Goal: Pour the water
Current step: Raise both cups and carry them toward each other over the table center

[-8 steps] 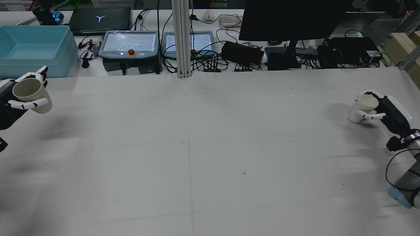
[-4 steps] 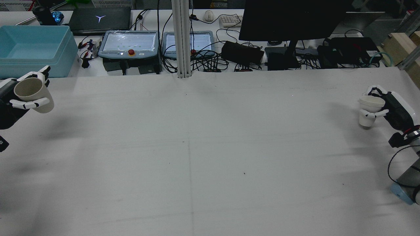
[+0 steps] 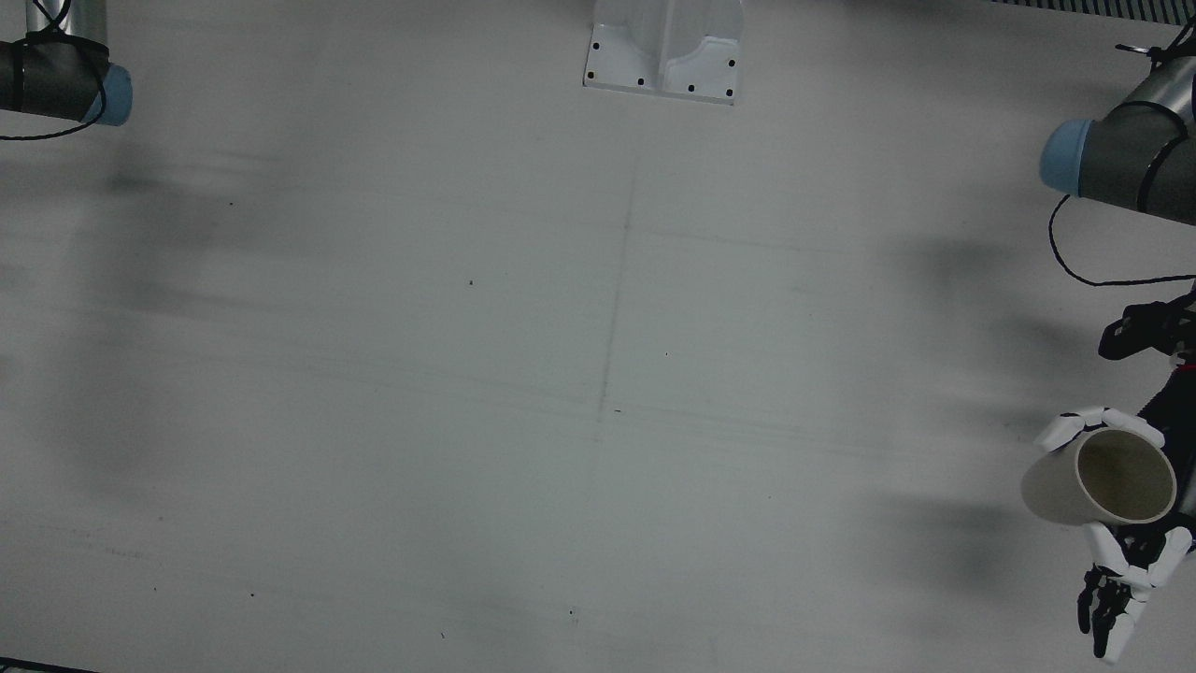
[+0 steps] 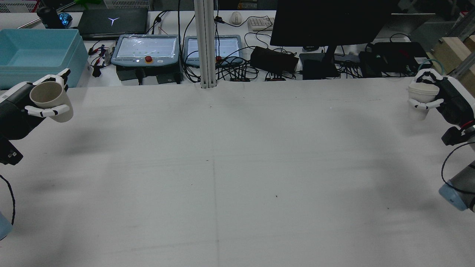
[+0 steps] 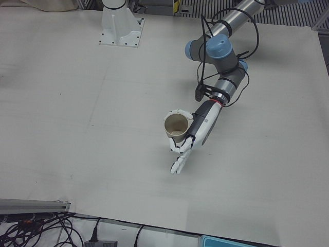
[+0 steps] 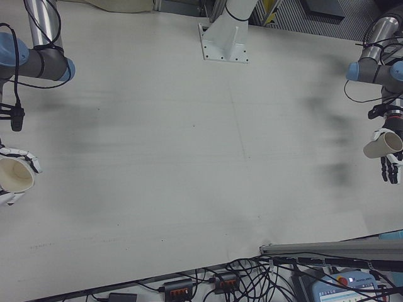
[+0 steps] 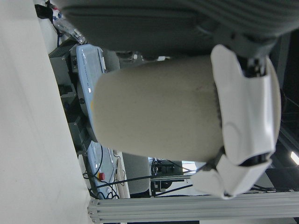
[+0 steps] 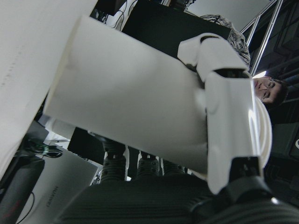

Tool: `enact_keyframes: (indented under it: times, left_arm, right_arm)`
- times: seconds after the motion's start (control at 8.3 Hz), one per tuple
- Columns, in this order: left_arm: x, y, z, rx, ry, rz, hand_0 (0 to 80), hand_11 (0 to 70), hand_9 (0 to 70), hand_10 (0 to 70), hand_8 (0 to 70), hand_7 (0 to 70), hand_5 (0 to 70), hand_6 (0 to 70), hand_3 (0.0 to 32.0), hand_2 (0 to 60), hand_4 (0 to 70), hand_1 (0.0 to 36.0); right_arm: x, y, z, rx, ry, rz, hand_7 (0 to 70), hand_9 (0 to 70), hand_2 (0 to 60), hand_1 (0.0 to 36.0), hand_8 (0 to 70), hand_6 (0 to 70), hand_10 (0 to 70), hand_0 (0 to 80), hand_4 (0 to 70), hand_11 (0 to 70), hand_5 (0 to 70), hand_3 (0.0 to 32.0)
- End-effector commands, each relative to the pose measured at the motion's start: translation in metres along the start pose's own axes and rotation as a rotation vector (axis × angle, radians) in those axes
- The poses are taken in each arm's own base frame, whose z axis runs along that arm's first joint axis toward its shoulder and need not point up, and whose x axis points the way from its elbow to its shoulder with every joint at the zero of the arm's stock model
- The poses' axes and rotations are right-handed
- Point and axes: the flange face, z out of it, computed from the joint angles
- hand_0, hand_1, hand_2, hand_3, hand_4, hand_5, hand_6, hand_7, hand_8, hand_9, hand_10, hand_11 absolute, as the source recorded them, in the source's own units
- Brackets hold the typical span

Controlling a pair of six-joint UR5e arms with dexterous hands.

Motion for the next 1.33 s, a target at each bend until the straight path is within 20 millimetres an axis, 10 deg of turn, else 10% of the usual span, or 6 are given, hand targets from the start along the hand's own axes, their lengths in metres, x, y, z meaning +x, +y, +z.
enact_keyframes:
  times: [0.0, 0.6, 1.2]
  left_arm:
    - [-0.071, 0.058, 0.039, -0.031, -0.115, -0.009, 56.8, 2.7, 0.0, 0.0, 0.0, 5.7, 70.0, 1.4, 0.0, 60.0, 14.9, 36.0]
    - [-0.154, 0.21, 0.105, -0.179, -0.229, 0.109, 58.4, 3.3, 0.0, 0.1, 0.0, 5.8, 70.0, 2.0, 0.0, 60.0, 16.3, 36.0]
    - [-0.275, 0.282, 0.143, -0.22, -0.348, 0.171, 57.5, 3.7, 0.0, 0.5, 0.0, 6.7, 70.0, 3.2, 0.0, 60.0, 18.8, 36.0]
  right_arm:
    - [-0.098, 0.15, 0.033, -0.086, -0.018, -0.091, 50.6, 47.6, 50.8, 36.0, 35.6, 40.6, 46.2, 80.0, 5.6, 70.0, 62.6, 0.0]
    - [-0.181, 0.341, 0.038, -0.162, -0.057, -0.163, 55.1, 45.8, 60.0, 36.0, 37.0, 44.1, 45.7, 80.0, 15.5, 68.8, 70.0, 0.0]
    - [-0.174, 0.465, 0.073, -0.195, 0.043, -0.338, 68.5, 48.7, 60.0, 36.0, 38.7, 51.5, 45.8, 80.0, 28.7, 68.6, 70.0, 0.0]
